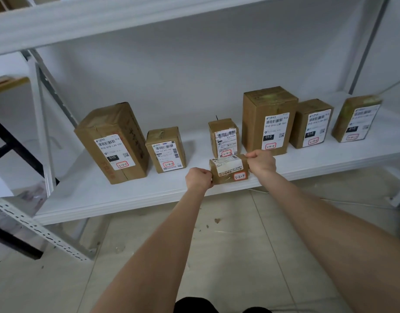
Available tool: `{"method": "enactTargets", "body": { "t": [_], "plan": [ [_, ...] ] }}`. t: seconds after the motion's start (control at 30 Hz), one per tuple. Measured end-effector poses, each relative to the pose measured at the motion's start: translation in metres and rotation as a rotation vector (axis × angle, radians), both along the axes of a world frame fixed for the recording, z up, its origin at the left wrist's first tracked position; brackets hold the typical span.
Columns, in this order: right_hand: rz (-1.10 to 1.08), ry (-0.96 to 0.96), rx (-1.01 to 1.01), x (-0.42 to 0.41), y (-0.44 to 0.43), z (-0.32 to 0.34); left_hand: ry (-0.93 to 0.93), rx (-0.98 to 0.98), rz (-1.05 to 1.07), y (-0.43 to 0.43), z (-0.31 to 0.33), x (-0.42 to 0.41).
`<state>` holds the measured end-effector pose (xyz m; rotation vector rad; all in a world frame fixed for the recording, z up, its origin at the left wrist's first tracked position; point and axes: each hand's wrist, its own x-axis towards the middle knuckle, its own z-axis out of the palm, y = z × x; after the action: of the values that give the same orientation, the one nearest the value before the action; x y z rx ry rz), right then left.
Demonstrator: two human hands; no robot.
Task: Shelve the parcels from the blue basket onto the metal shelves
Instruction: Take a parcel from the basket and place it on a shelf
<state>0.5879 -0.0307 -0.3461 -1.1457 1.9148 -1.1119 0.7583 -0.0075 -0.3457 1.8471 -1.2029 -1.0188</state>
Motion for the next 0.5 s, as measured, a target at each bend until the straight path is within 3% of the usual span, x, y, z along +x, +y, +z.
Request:
{"method": "enactTargets", "body": {
  "t": [0.5],
  "plan": [
    [-0.025,-0.036,-0.073,0.008,-0.008,-0.009,0.027,-0.024,0.008,-0.013,-0.01,0.005]
  ]
}}
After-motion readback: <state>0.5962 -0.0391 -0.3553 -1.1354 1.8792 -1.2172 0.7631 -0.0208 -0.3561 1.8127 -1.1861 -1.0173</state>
